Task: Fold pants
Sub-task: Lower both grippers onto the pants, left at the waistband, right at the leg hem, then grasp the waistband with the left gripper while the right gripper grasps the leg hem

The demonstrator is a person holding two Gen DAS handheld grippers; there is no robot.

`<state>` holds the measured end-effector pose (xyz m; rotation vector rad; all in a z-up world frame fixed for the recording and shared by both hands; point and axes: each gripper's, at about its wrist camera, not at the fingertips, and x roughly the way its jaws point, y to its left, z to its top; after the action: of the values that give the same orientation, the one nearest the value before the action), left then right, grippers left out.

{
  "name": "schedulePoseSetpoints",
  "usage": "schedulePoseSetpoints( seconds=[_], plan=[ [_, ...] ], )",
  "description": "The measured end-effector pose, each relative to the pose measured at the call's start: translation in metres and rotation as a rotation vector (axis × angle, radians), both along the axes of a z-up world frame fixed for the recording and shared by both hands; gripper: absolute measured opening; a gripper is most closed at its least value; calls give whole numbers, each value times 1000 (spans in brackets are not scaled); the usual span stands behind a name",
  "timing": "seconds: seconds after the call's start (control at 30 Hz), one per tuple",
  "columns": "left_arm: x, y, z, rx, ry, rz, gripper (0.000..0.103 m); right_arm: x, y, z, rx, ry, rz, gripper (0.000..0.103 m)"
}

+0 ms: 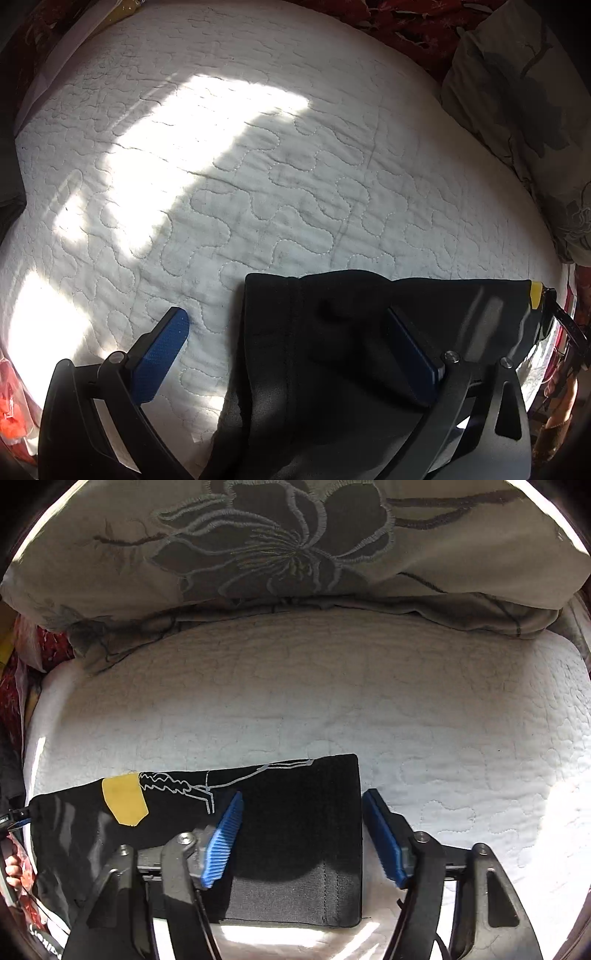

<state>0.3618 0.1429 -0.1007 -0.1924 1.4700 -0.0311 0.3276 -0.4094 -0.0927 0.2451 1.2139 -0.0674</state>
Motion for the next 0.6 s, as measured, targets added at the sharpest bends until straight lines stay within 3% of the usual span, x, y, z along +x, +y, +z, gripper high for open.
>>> schedulePoseSetpoints(
  seconds=[0.07,0.23,0.4,0.53,0.6],
  plan=[
    [9,-1,-5,-22,7,3,103,-2,-4,2,37,-8,6,20],
    [34,-13,-11,-77,34,-21,103,-10,-12,-2,107,-20,-22,20],
    [50,-40,-15,-51,49,-98,102,-11,-16,-3,123,-27,-40,22],
    [53,-59,-11,-4,53,-213,92,-17,-24,0,129,-18,-35,23],
    [57,-65,-14,41,66,-239,79,-15,-25,-1,130,-12,-34,24]
  ],
)
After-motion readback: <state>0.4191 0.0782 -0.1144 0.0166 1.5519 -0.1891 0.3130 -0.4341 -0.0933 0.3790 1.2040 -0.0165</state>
